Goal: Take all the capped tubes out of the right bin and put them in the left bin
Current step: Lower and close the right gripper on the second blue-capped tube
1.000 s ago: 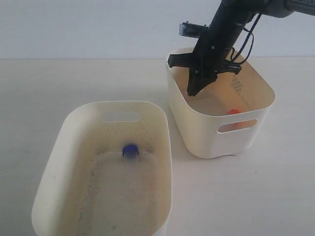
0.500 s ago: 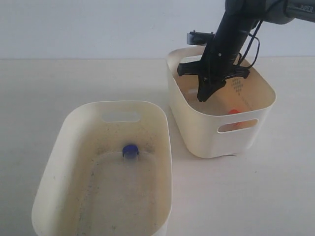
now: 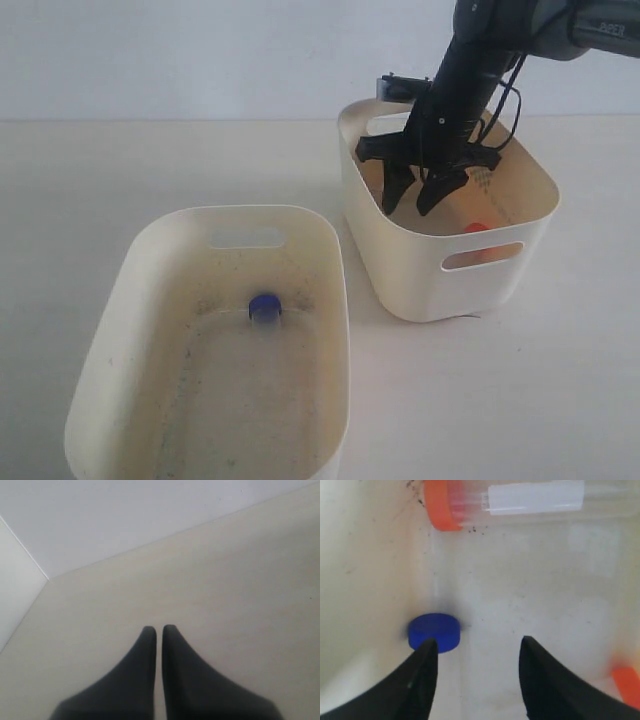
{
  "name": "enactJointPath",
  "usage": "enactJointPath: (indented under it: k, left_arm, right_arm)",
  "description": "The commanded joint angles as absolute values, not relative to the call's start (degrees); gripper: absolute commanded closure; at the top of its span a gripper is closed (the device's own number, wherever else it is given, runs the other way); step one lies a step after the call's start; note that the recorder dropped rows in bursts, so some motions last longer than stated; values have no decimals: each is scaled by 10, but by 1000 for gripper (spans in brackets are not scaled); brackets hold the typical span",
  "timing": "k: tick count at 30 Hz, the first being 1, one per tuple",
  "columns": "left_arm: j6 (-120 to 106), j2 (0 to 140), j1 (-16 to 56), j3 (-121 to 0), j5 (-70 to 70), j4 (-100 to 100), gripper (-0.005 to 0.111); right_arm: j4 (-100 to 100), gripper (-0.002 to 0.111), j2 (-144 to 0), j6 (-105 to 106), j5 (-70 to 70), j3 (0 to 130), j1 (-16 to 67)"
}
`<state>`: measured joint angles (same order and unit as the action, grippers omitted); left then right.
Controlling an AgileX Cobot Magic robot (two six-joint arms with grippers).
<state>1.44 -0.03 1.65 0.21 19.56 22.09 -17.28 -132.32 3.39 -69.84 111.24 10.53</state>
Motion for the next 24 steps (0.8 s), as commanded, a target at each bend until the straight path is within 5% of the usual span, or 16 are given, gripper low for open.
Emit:
enactJointPath:
  k: [1, 24]
  left_arm:
    - [20, 0, 19, 0, 194, 219, 102]
    - [20, 0, 19, 0, 194, 219, 102]
  right_arm:
    - [-177, 60, -1333, 38, -699, 1113, 105]
    - [-227, 59, -1378, 76, -666, 1113, 115]
